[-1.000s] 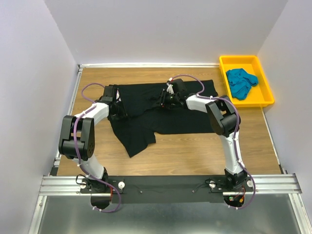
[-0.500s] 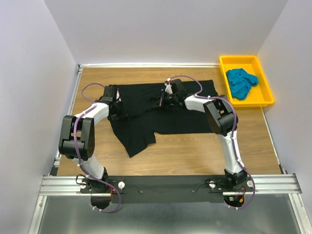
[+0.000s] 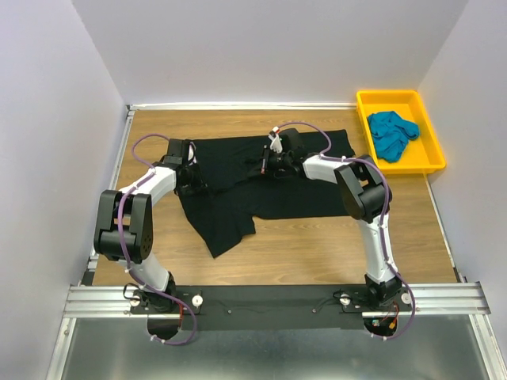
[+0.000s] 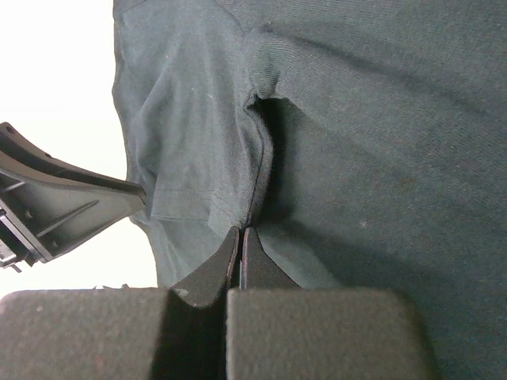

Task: Fold and stack the t-shirts
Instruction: Fold the tshirt

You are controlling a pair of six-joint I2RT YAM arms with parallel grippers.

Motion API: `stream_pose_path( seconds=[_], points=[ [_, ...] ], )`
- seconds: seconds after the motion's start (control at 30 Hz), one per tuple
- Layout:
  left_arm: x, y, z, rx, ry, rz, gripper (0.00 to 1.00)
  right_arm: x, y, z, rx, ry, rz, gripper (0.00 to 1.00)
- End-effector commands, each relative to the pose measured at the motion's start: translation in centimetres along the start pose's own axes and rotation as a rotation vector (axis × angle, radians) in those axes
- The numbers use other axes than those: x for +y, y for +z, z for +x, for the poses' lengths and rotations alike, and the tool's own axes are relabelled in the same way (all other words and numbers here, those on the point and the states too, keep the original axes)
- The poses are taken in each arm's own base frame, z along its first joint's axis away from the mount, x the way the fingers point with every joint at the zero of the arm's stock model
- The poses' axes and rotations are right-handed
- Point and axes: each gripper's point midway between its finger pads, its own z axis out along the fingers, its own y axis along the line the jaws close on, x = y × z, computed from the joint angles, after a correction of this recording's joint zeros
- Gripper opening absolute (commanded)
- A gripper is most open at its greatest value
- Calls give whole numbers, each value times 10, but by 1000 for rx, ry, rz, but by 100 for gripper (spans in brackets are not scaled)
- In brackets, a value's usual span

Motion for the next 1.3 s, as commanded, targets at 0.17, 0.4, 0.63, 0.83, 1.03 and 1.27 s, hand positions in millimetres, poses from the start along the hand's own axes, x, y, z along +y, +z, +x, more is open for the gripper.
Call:
stream_pose_path(
  seconds=[0.17, 0.4, 0.63, 0.83, 1.03, 1.27],
  points=[
    [-19, 8, -6, 4, -21, 87, 26, 5, -8, -2, 5, -24, -23, 1],
    [-12, 12, 1, 21, -27, 55, 25, 3, -8, -1, 7, -25, -18, 1],
    [4, 19, 6, 20, -27, -17, 26, 0, -6, 0, 10, -23, -11, 1],
    [17, 24, 20, 58, -10, -57, 24, -11, -8, 1, 2, -24, 21, 1],
    [26, 25, 26, 79, -1, -91, 9, -29, -17, -1, -12, -32, 69, 1],
    [28, 21, 29, 96, 18, -98, 6, -39, -21, -3, -10, -58, 105, 1]
  ],
)
